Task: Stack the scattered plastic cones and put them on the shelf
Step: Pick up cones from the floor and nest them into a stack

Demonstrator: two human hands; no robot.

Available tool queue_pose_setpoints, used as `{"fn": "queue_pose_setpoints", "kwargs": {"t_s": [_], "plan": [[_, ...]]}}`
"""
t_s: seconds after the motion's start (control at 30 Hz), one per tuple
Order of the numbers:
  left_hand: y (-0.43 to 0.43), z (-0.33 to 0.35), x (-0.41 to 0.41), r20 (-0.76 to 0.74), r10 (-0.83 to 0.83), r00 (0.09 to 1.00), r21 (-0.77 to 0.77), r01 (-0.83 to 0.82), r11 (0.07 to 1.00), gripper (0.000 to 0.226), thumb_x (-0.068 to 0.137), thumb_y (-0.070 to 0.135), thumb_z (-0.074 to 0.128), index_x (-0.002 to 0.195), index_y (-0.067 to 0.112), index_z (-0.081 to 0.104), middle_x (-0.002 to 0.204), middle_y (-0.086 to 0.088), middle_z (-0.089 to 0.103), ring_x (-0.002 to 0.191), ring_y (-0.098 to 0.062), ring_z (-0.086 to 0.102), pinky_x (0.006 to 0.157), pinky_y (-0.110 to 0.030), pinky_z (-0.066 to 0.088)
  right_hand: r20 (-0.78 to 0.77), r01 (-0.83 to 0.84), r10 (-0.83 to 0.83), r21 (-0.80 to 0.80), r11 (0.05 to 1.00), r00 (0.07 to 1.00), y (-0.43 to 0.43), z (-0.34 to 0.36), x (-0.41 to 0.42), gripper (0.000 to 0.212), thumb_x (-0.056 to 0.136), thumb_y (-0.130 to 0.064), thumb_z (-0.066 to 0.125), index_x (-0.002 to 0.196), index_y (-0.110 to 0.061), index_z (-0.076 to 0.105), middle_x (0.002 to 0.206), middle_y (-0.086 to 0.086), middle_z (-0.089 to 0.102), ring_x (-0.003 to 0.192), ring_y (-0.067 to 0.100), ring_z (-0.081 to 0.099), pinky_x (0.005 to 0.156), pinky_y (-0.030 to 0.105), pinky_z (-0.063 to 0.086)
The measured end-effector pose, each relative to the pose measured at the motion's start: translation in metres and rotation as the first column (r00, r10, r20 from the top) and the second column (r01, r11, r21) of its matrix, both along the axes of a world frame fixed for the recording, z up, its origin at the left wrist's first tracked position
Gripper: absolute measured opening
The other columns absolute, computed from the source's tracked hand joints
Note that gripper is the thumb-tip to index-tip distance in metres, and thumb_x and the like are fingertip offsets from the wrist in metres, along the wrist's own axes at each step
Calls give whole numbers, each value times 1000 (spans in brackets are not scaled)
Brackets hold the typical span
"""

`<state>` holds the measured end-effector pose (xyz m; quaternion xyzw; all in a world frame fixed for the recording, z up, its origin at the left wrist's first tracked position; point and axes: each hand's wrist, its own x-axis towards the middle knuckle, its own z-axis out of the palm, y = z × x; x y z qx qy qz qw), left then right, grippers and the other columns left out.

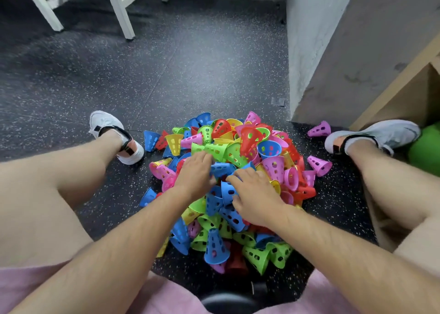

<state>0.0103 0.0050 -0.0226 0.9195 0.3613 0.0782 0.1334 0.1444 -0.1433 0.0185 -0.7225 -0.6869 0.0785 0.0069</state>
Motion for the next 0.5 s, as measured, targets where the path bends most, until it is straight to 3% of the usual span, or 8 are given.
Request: {"fn": "queue_pose_setpoints", "kwargs": {"t_s": [0.07,0.17,0.23,0.33,0.5], "plan": [[2,2,-4,16,2,1000,-21,-1,1000,35,82,16,70,114,6,60,110,-9,59,104,-32,56,84,-37,39,-33,-24,24,13,1000,999,0,1,9,44,93,-27,51,136,-18,48,130,3,49,122,29,44,102,44,34],[4,-3,-9,-119,-57,991,-6,57,998,57,86,34,74,135,11,56,136,-9,54,127,-32,49,104,-46,41,-75,-6,9,32,999,997,-1,-3,19,43,95,-28,52,137,-19,48,133,2,49,124,27,42,104,43,33],[5,-7,-10,-170,-65,983,-27,61,998,62,87,40,74,140,13,54,145,-8,50,136,-31,43,110,-48,38,-114,47,-41,53,997,993,3,-5,20,44,95,-31,52,138,-20,47,133,1,49,125,26,40,105,42,32],[5,-13,-6,-167,-26,986,-38,20,999,66,88,43,76,143,16,51,146,-5,49,137,-29,41,110,-46,37,-162,87,-75,67,994,984,11,-8,17,46,97,-34,51,141,-22,45,136,-2,48,126,24,38,107,42,31],[7,-19,-1,-143,8,990,-56,-16,998,67,87,42,78,142,17,51,142,-5,49,137,-29,39,110,-43,33,-151,-32,44,84,996,988,10,-15,14,47,89,-28,58,135,-21,55,132,-2,54,125,26,43,101,38,22]]}}
